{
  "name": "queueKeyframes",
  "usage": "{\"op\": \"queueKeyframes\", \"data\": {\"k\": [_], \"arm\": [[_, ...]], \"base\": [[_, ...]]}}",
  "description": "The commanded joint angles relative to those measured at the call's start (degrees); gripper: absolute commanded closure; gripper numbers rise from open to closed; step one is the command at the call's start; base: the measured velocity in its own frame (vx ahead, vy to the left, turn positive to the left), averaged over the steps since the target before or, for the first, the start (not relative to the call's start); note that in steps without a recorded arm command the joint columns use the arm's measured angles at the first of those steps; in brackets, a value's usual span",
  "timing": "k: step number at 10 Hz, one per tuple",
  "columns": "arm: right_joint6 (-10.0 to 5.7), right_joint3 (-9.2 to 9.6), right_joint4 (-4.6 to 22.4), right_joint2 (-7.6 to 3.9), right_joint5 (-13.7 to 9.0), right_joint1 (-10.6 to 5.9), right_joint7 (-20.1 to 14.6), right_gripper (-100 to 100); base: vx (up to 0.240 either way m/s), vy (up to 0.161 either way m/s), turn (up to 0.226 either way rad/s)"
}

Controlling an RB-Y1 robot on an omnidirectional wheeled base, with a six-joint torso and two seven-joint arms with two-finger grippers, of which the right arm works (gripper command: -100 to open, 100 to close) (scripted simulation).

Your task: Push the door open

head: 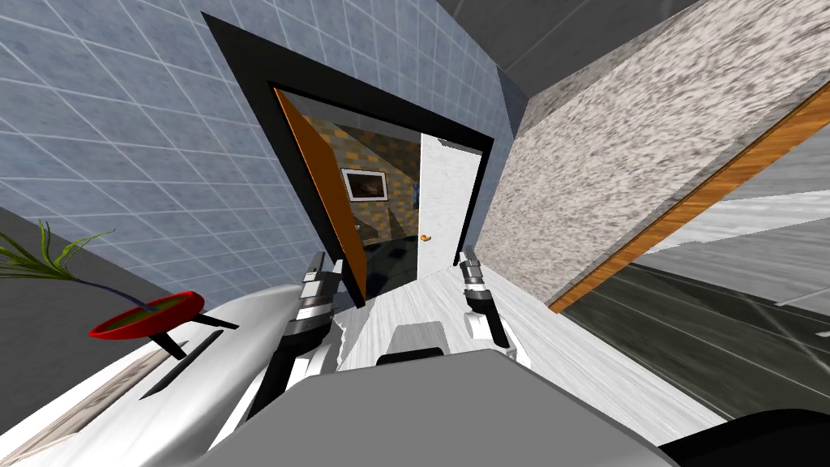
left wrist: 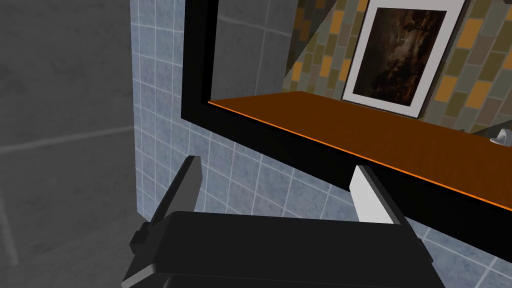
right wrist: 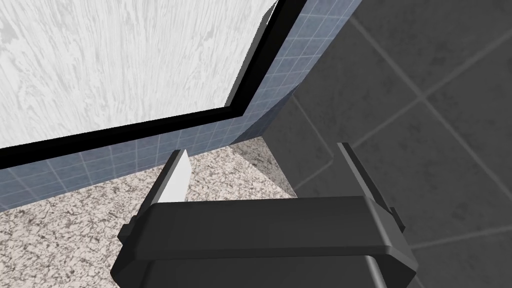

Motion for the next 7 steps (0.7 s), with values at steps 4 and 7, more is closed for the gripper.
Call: {"op": "queueKeyframes", "data": {"k": [4, 7], "arm": [[-1.28, 0.39, 6.77, -0.81, -1.65, -2.78, 0.61, -100], [-2.27, 0.69, 11.45, -1.24, -2.77, -4.6, 1.01, -100]], "base": [[0.094, -0.069, 0.078], [0.081, -0.071, 0.086]]}}
